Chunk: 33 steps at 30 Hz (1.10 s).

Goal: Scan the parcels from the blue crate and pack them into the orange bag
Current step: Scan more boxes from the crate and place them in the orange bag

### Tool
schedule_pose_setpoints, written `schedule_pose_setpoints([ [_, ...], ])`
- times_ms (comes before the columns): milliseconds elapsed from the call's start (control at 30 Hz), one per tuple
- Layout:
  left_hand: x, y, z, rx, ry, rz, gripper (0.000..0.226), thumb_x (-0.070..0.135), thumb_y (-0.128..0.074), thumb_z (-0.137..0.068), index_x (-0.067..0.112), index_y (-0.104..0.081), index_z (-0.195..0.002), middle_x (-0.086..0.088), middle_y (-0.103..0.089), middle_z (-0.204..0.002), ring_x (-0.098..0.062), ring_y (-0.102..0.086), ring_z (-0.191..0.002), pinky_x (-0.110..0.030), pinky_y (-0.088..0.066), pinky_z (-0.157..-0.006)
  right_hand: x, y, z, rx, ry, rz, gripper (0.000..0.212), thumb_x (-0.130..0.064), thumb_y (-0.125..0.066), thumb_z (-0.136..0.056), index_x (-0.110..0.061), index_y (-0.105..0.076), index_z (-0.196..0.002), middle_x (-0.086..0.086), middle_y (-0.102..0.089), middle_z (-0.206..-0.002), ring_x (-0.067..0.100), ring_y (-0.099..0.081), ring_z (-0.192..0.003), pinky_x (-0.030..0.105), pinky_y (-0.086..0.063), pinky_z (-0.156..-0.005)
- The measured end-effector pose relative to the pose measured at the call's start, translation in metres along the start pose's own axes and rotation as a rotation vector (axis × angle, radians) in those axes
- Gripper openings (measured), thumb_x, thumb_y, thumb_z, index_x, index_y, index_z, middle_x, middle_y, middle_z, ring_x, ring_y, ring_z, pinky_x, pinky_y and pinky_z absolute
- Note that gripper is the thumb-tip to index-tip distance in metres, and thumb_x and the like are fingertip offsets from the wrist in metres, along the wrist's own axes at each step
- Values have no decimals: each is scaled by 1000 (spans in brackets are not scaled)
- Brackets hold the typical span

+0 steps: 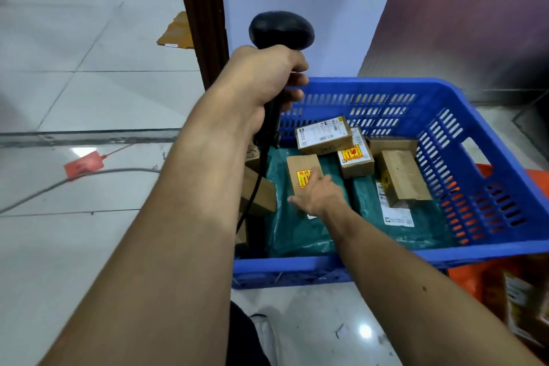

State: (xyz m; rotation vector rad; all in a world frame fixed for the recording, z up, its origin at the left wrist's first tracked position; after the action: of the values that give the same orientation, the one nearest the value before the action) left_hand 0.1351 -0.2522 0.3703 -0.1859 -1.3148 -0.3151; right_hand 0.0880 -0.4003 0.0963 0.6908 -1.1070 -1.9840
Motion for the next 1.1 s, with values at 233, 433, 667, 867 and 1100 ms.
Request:
schedule_pose_setpoints([
  [233,2,3,1,5,0,-23,15,13,-67,-94,8,-69,-108,-5,-74,-84,-17,-65,-69,-31,-58,-71,15,-3,-5,-76,-134,-301,117,-62,-71,-81,-10,-2,-160,24,-36,-153,39,-48,-133,45,-48,-107],
  [433,1,-2,2,37,3,-48,16,12,-67,-92,7,-69,-107,-6,-72,-82,-17,-63,-65,-31,-53,-66,33,24,22,-24,-40,-602,98,-64,-66,-75,-18,-25,-152,11,-56,-134,31,-61,-111,49,-56,-97],
  [667,-5,-37,10,24,16,-199,15,11,-68,-88,4,-69,-101,-9,-69,-75,-21,-57,-54,-28,-43,-57,102,77,121,189,157,-482,92,-66,-63,-82,-40,-16,-157,6,-50,-140,30,-55,-124,46,-47,-104],
  [867,-6,-73,33,-26,-60,-251,16,27,-78,-88,13,-70,-92,-11,-72,-82,-22,-63,-56,-34,-55,-62,182,124,215,351,186,-763,83,-65,-65,-73,-44,-34,-147,-10,-61,-129,16,-61,-116,41,-50,-101],
  [1100,0,-96,89,-116,-210,-236,27,48,-81,-81,26,-70,-92,-7,-74,-79,-13,-69,-56,-44,-59,-88,256,145,287,431,86,-1065,80,-63,-79,-72,-38,-47,-140,-3,-70,-121,17,-74,-101,45,-59,-92],
])
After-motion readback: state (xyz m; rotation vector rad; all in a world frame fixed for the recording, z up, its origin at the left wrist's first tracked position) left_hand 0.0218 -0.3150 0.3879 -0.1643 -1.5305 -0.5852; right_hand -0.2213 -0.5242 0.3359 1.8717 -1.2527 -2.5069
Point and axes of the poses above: each hand's wrist, its own z-axis away from the middle knuckle, its own y-axis out of the back of the hand, x = y × z, the point moved 3 cm from there along -z, towards the middle knuckle
